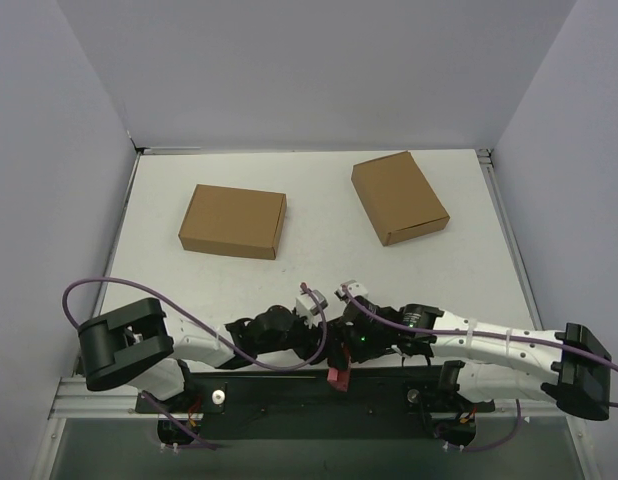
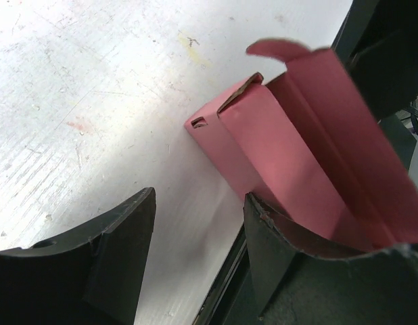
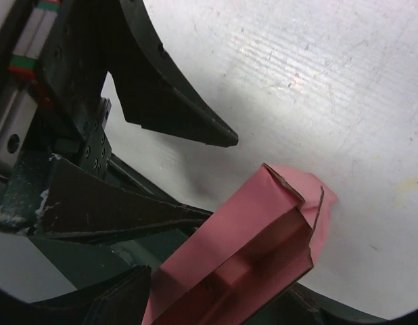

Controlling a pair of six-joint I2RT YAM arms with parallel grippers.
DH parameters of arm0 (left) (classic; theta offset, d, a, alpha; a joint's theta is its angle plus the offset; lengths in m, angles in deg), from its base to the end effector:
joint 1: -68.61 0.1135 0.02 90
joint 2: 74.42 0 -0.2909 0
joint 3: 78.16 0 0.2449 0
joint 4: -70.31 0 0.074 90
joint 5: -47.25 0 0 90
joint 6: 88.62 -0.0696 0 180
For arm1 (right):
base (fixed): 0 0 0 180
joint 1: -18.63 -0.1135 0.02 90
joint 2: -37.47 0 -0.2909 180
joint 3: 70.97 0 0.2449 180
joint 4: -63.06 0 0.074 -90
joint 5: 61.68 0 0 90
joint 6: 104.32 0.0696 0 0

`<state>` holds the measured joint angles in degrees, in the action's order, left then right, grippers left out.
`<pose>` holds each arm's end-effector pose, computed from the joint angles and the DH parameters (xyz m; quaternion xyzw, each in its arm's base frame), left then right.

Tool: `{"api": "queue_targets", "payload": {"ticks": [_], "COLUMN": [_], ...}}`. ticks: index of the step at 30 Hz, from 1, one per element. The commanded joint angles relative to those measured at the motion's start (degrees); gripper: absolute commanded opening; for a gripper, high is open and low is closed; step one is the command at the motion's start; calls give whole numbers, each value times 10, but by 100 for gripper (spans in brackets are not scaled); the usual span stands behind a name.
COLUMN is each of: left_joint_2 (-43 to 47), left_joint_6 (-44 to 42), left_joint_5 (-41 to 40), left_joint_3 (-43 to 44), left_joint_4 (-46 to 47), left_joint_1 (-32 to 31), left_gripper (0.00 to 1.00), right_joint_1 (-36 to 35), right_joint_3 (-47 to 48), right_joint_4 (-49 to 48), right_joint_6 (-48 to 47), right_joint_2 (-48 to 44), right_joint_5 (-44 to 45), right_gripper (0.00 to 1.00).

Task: Fold the paper box

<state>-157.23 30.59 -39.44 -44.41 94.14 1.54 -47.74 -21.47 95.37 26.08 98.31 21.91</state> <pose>0.1030 -0.2538 0.1560 0.2885 0.7934 -0.4150 0.3391 0.0819 0.2065 0.2206 -0.2277 0.8895 0.3460 0.1931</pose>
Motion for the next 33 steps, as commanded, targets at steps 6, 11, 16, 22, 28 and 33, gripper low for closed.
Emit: {"api": "queue_targets", "payload": {"ticks": [6,11,16,22,28,33], "left_joint_2": [-26,-17,10,43,132,174], "left_joint_6": [1,7,9,14,5,-4], "left_joint_5": [22,23,19,14,3,14], "left_joint_3": [32,27,20,8,-13,-16], "left_joint_4": [76,78,81,71,4,-53], "left_joint_1": [-3,-5,-5,-2,21,41], "left_gripper": [64,64,64,65,68,70], "right_joint_1": [-37,-42,-46,-53,-50,-45], "right_joint_3": [66,88,105,120,94,65], "right_joint_4": [52,64,66,95,116,116], "right_joint_6": [41,70,72,71,66,60], "right_joint_2": [81,104,122,116,53,24], "right_joint_5": [60,92,103,131,153,157], "right_gripper": [66,64,63,51,37,29]}}
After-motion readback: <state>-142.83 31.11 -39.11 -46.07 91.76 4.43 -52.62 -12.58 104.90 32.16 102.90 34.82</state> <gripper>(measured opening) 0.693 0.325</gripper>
